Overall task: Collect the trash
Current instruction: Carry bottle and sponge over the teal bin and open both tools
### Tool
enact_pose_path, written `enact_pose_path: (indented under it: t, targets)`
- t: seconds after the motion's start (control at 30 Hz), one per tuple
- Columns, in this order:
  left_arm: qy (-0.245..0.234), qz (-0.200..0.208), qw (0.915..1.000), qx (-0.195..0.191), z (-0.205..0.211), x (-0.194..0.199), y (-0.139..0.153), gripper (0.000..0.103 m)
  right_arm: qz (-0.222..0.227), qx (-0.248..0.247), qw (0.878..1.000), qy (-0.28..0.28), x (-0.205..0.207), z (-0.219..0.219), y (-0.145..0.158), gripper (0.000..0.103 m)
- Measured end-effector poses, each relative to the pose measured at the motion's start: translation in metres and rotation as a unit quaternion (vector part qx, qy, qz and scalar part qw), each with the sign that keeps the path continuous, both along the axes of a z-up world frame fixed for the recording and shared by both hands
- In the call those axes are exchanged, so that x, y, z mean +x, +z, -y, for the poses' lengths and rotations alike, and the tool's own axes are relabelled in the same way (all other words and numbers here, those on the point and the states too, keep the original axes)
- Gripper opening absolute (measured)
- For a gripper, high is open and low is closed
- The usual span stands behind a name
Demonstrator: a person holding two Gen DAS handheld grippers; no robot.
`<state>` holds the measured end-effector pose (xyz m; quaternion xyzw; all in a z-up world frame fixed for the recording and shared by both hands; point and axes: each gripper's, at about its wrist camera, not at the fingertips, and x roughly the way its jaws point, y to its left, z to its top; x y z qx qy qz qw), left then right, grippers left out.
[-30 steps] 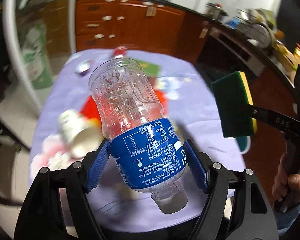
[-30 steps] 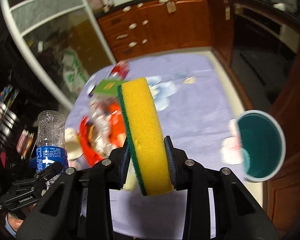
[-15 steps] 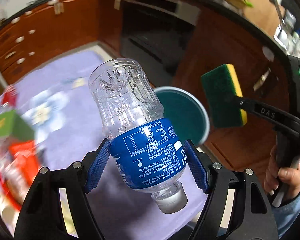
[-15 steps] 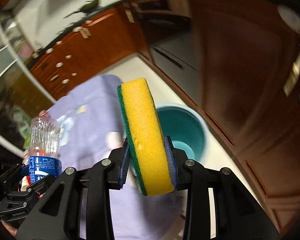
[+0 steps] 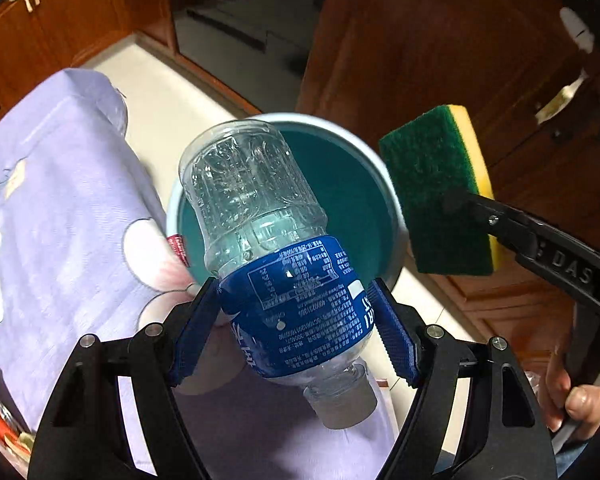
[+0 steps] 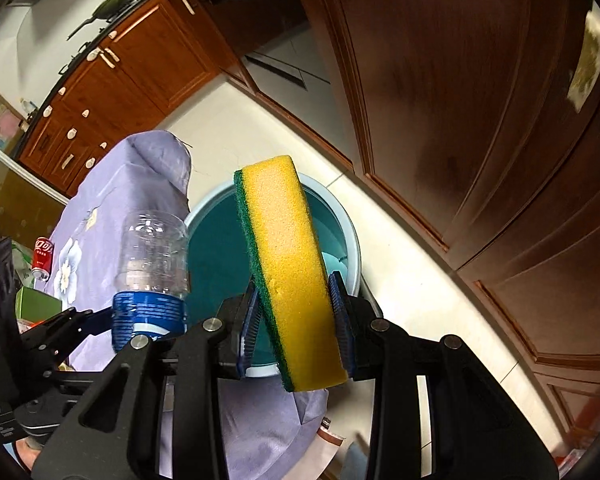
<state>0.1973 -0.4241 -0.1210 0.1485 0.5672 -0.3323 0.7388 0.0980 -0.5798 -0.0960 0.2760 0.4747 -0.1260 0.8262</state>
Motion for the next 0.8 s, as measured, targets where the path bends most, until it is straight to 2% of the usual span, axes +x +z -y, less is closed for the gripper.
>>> enact_pose_path:
  t: [0.27, 0.47, 0.53, 0.6, 0.63, 0.67, 0.73, 0.8]
  targets:
    - [0.008, -0.016, 0.9996, 0.022, 0.008, 0.019, -0.030, 0.077, -0.021, 0.010, 1.000, 0.005, 0.006, 0.001, -0.018, 0.032]
    - [0.016, -0.007, 0.9997, 0.017, -0.004, 0.026, -0.022, 0.077, -0.019, 0.009, 1.000, 0.010, 0.012, -0.004, -0.016, 0.032]
    - [0.024, -0.002, 0.9996, 0.013, -0.011, 0.027, -0.017, 0.080, -0.021, 0.008, 1.000, 0.013, 0.015, -0.007, -0.017, 0.032]
    - [0.033, 0.006, 0.9994, 0.007, -0.023, 0.023, -0.013, 0.090, -0.026, 0.009, 0.999, 0.018, 0.017, -0.011, -0.020, 0.033]
    - [0.040, 0.014, 0.9991, 0.003, -0.029, 0.022, -0.009, 0.091, -0.028, 0.011, 0.999, 0.021, 0.019, -0.014, -0.021, 0.034]
    - [0.044, 0.020, 0.9988, 0.000, -0.033, 0.024, -0.006, 0.092, -0.031, 0.013, 0.999, 0.024, 0.021, -0.017, -0.022, 0.039]
    - [0.052, 0.025, 0.9983, -0.006, -0.037, 0.023, 0.004, 0.094, -0.033, 0.016, 0.999, 0.023, 0.022, -0.020, -0.023, 0.074]
    - [0.057, 0.026, 0.9980, -0.011, -0.043, 0.024, 0.009, 0.095, -0.028, 0.005, 0.999, 0.016, 0.021, -0.024, -0.017, 0.077]
